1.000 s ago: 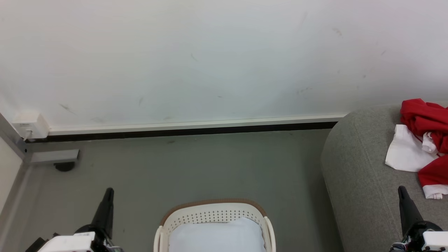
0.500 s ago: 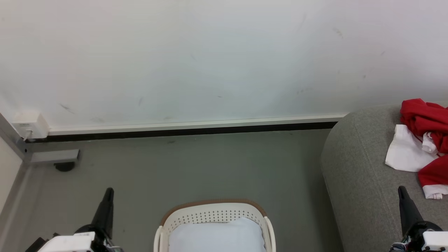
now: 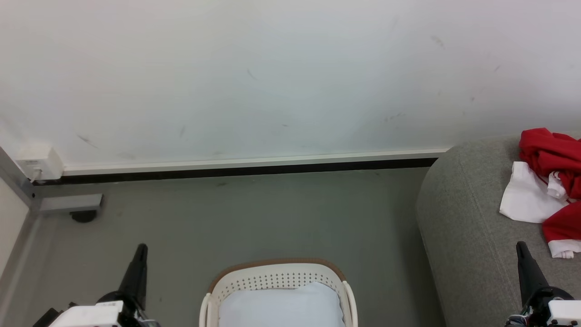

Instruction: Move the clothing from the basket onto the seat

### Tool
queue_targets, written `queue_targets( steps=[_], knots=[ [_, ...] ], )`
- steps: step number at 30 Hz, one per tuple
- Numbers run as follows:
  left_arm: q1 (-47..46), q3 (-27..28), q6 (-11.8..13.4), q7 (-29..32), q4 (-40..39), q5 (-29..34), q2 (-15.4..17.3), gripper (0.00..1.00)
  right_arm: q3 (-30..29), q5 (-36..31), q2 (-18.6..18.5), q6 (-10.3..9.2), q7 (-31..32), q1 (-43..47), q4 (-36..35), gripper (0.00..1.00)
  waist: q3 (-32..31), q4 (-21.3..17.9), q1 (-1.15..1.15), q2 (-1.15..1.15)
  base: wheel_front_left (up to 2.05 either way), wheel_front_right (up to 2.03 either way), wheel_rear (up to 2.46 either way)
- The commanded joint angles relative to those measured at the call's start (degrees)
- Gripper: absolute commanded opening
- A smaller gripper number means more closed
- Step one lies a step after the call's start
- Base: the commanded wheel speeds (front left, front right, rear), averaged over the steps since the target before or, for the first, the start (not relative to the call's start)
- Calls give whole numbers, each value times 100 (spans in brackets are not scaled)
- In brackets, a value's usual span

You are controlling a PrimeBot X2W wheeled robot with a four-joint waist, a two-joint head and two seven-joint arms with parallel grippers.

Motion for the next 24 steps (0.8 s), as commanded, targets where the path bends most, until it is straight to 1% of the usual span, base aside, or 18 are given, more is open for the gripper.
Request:
queue_targets(
  steps=[1, 24],
  knots=[
    [-42, 19, -21, 25, -17, -40, 11, 0, -22, -46, -1, -12, 22, -76, 14, 0, 0, 0, 0, 0, 0, 0, 0],
    [-42, 20, -21, 26, -18, -39, 10, 0, -24, -42, 1, -12, 25, -76, 15, 0, 0, 0, 0, 0, 0, 0, 0]
  ],
)
